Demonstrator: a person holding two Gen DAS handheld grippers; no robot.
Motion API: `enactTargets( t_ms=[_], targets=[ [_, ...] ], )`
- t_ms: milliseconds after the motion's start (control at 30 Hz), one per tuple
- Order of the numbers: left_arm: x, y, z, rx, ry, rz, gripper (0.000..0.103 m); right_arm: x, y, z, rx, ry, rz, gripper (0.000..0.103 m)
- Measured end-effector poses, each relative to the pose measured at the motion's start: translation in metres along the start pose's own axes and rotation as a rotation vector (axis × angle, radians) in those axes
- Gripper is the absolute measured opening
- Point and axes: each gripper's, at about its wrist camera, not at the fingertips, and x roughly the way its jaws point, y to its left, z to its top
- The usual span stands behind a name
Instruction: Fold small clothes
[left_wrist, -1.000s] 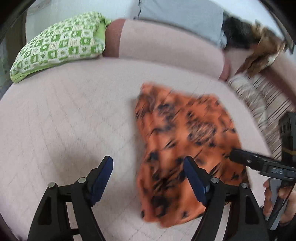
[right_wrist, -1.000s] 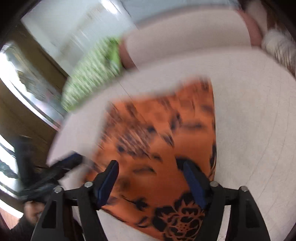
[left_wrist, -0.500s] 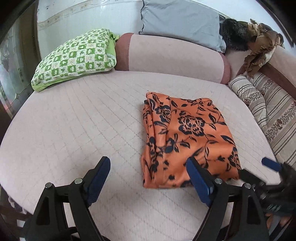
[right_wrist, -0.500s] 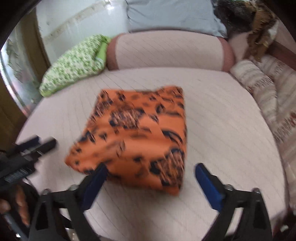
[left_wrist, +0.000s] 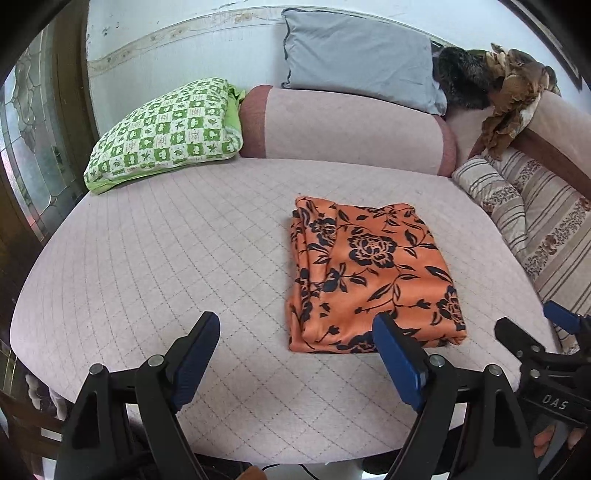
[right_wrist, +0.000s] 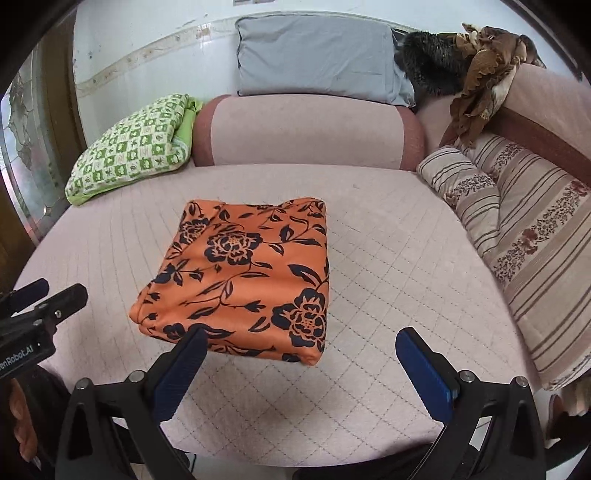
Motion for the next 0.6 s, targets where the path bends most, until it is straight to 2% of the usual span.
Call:
enactTargets(
  t_ms=[233, 333, 433, 500, 600],
  targets=[
    [-0.012, -0.007, 0.004, 0.013, -0.031, 0.013, 0.086, -0.006, 0.0, 0.0, -0.001, -0.024, 0.01, 0.103],
    [-0.017, -0.007, 0.008, -0.001, -0.053, -0.001, 0.092, -0.008, -0.001, 0.002, -0.006, -0.035, 0.009, 0.103],
    [-0.023, -0.011, 0.012, 0.008, -0.088, 0.017, 0.097, -0.013, -0.001, 0.005, -0.014, -0.054, 0.003, 0.103],
    [-0.026, -0.016, 0.013, 0.029, -0.11, 0.039, 0.098, -0.014, -0.002, 0.006, -0.012, -0.063, -0.001, 0.103],
    [-0.028, -0.022, 0.012, 0.049, -0.125, 0.035, 0.098, -0.013, -0.003, 0.007, -0.013, -0.068, -0.009, 0.103]
  ],
)
